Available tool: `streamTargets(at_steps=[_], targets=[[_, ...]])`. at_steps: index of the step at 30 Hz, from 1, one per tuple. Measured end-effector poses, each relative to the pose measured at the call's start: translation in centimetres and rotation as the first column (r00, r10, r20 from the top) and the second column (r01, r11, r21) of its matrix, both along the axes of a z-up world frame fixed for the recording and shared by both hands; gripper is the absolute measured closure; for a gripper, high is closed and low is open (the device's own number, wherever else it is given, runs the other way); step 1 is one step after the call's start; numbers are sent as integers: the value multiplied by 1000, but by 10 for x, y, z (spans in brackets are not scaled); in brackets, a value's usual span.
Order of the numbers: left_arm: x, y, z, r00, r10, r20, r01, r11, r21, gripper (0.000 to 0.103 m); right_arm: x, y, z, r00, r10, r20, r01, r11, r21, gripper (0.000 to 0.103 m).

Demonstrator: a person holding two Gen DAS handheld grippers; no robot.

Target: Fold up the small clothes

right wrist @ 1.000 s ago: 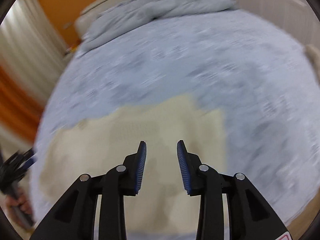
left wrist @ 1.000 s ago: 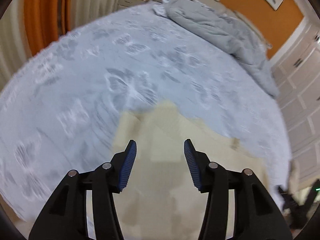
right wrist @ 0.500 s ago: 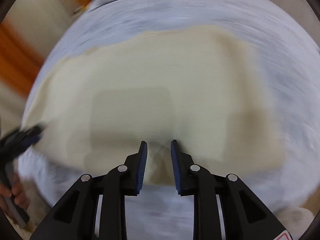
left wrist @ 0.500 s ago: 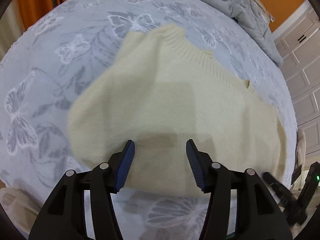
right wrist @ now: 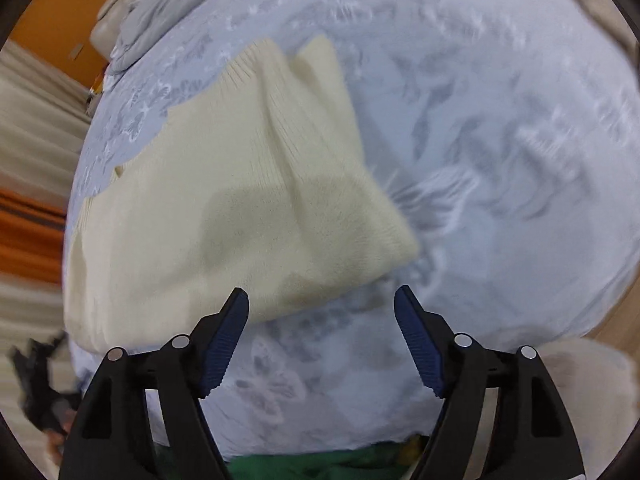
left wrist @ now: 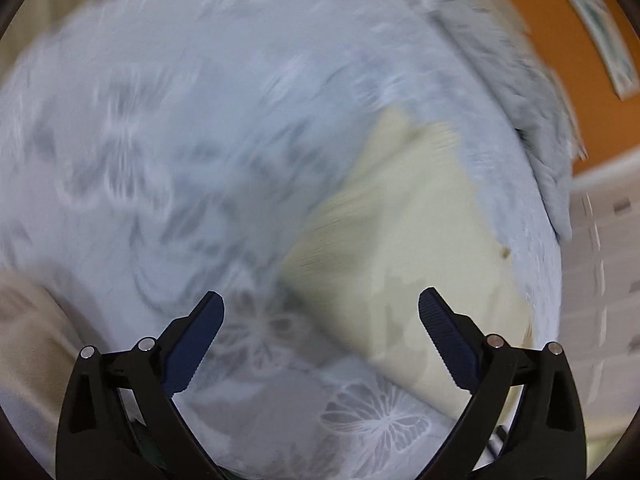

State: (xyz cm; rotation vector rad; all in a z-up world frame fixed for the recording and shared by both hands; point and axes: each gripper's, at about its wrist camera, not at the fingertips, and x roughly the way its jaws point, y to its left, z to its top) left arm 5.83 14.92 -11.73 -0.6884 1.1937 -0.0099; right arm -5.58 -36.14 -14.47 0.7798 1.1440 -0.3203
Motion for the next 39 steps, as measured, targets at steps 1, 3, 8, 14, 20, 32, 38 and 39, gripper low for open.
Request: streamTargets(at_steps=[1,3,8,14,20,32,38,39], targets=[[3,2,-9,1000,21,-23,-21,999,-27,8,-4,0,-6,1000,-19,7,19,999,26,30],[8,6,-19,997,70,-32,-72,996,-52,20,-8,-2,-12,996,-83,16,82,995,49,32],[20,9,4,999,38,-11,-39,990,-132,80,-3,-9,27,978,-133,163,111,984,138,93],[-17,13,65,996,-92,12,92,990,-105,83,-37,5,100,982,50,180,-45,998,-34,93],[-50,15,7,979,-101,-178,99,995,-22,76,-72,-8,21,992,7,-124,-9,1000,-17,83],[43,-53,97,945,-282,164,234,937,258,11,31,15,92,975,209,81,-169,922,-349,32],[91,-76,28,957,-289,40,267,922,281,45,98,21,38,978,207,-28,-205,923,-327,86],[96,-77,18,950,-312,-6,302,915,269,87,101,15,30,977,205,-64,-215,935,-281,93]])
